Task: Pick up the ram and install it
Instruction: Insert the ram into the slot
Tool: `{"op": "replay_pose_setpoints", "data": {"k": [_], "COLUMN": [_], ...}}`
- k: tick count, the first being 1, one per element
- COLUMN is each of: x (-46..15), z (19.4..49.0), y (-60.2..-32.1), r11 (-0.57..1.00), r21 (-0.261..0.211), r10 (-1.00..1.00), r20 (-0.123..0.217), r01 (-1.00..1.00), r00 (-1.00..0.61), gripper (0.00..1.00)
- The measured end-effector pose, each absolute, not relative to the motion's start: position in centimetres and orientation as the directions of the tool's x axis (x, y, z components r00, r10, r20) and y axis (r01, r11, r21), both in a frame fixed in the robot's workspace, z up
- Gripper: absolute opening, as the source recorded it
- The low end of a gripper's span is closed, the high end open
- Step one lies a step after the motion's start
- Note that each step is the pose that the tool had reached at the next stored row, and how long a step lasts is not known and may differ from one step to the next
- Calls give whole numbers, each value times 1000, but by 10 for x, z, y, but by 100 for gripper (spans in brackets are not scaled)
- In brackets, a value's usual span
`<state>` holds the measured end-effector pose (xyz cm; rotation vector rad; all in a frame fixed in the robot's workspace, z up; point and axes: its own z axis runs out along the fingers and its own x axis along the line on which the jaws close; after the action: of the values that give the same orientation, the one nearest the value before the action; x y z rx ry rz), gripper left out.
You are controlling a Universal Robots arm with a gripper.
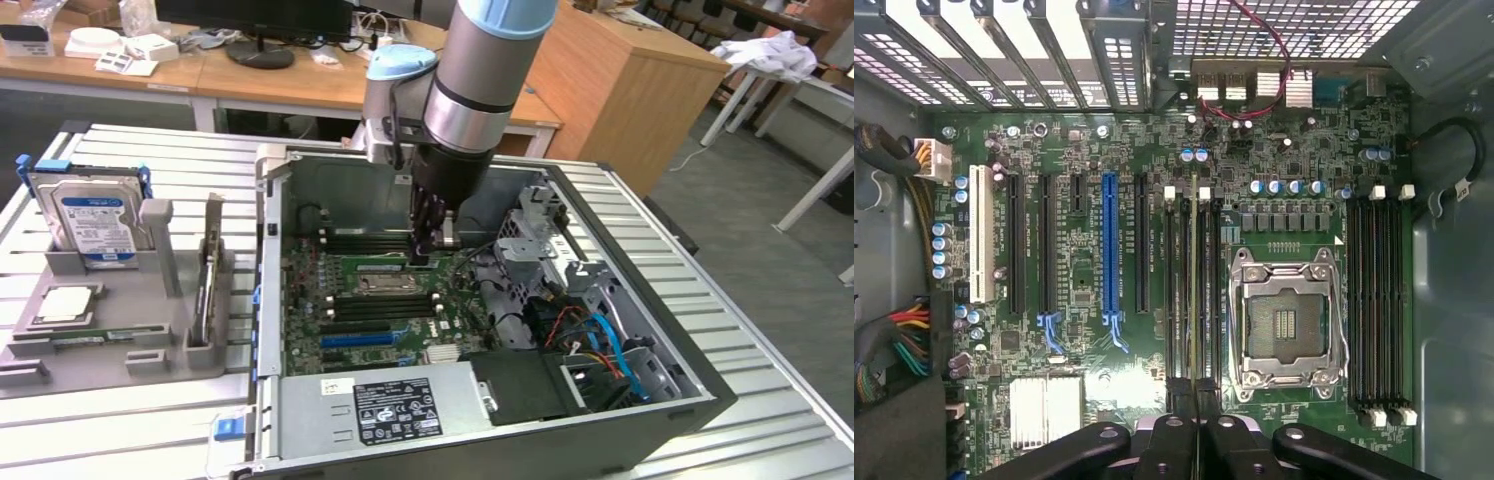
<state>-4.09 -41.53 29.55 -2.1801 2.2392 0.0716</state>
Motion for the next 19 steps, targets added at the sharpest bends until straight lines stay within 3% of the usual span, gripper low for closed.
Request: {"op": "replay_pose_setpoints", "data": {"k": [19], "x": [-37], "z": [294], "y": [-415], "r11": [25], "r21": [21], "r10": [-999], "r20": [-43], "r01": [-999], "r00": [-26], "gripper": [12]}}
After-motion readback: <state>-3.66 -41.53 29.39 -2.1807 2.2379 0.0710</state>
